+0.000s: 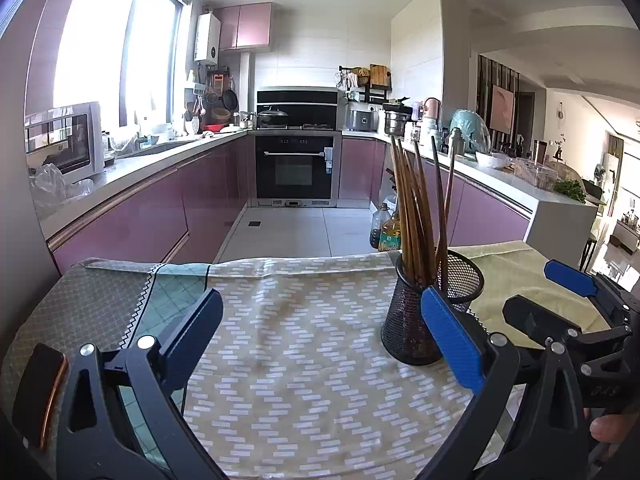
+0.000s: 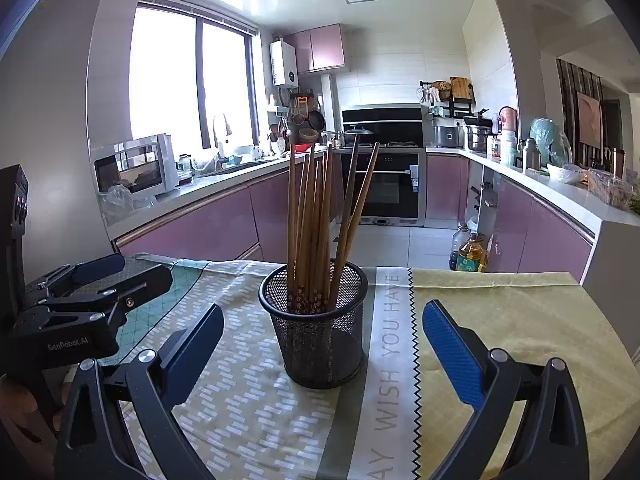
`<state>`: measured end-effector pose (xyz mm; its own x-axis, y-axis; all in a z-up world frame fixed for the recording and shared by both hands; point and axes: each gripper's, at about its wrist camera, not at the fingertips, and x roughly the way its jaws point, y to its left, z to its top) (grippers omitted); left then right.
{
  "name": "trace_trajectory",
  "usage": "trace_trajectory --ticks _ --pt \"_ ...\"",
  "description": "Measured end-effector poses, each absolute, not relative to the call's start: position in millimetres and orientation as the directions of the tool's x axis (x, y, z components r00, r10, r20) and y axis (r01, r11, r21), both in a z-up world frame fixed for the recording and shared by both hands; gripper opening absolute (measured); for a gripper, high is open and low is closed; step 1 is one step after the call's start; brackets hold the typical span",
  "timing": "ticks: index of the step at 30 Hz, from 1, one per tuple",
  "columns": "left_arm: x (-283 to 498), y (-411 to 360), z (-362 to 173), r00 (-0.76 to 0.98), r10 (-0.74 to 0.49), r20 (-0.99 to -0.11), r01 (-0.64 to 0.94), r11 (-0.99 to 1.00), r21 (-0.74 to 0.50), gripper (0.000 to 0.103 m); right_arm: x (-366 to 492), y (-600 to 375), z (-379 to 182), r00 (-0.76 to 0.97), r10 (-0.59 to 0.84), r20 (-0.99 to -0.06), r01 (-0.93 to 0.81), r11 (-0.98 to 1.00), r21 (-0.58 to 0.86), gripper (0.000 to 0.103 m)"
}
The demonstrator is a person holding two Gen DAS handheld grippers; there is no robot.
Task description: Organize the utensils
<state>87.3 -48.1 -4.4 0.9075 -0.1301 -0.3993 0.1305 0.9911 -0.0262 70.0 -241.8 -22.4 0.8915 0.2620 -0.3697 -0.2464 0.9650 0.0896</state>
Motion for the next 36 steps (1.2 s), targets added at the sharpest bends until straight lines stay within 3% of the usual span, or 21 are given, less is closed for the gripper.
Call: trace_trajectory --ticks 10,19,36 --pt "61 -48 -3 0.955 -0.056 -0.292 0.061 0.998 0.01 0.098 47 -234 -20 0.938 0.203 -0.282 -0.195 0.979 0.057 0.096" --pt "52 -45 -8 0.958 -0.062 -0.281 0.062 0.998 -0.009 0.098 37 -232 -18 0.961 0.168 -0.222 -0.162 0.986 0.043 0.096" --pt "44 -45 -5 0.97 -0.056 -0.237 0.057 0.998 -0.001 0.098 34 -233 -19 0.966 0.161 -0.203 -0.154 0.987 0.048 0.096"
